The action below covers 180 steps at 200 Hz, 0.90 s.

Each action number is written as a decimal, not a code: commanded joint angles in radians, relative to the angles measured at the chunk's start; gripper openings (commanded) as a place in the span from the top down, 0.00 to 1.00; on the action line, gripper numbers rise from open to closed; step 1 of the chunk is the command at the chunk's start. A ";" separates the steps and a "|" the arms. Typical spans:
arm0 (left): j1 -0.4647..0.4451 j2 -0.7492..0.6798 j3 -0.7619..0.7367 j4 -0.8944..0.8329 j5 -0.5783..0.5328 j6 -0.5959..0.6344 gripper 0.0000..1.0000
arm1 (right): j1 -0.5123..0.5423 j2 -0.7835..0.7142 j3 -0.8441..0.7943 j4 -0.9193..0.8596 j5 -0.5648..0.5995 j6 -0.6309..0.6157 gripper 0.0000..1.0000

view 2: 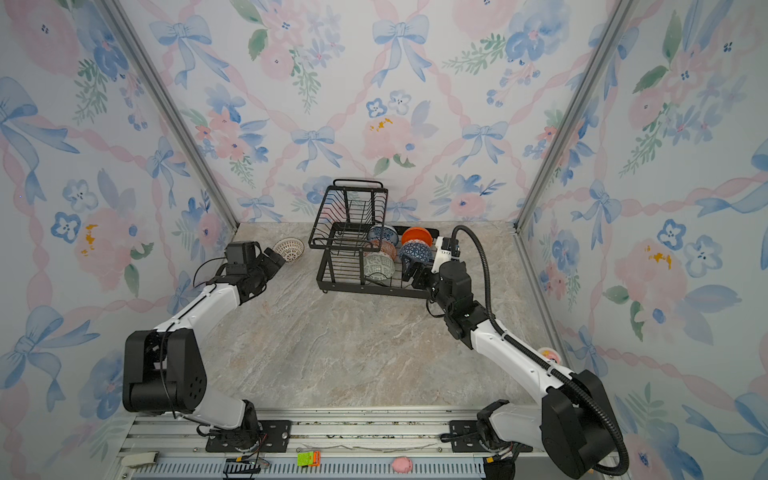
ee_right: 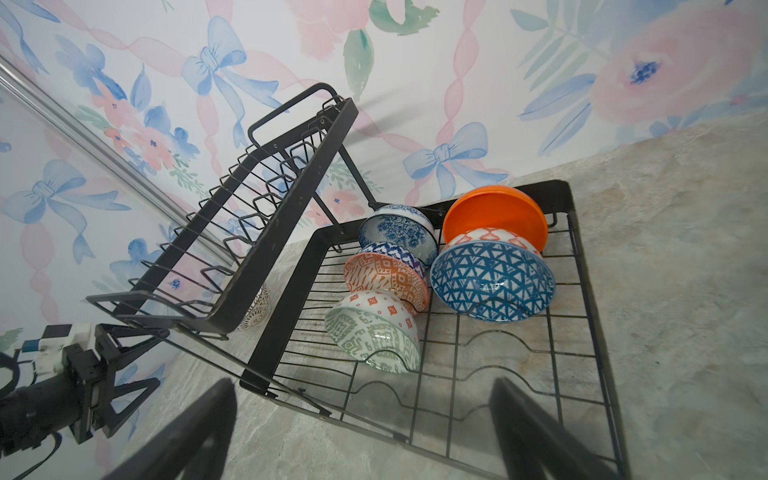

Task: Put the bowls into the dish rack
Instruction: 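Release the blue bowl with the right gripper while left reaches white bowl, then grasp the white starburst-pattern bowl rim with the left gripper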

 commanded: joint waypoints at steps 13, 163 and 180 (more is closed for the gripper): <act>0.021 0.189 0.121 -0.038 0.065 -0.065 0.02 | 0.052 -0.078 0.012 0.094 -0.047 -0.134 0.03; 0.045 0.490 0.400 -0.091 0.052 -0.112 0.41 | 0.071 -0.085 0.016 0.140 -0.156 -0.171 0.03; 0.047 0.497 0.394 -0.091 0.034 -0.108 0.45 | 0.076 -0.085 0.008 0.172 -0.187 -0.170 0.03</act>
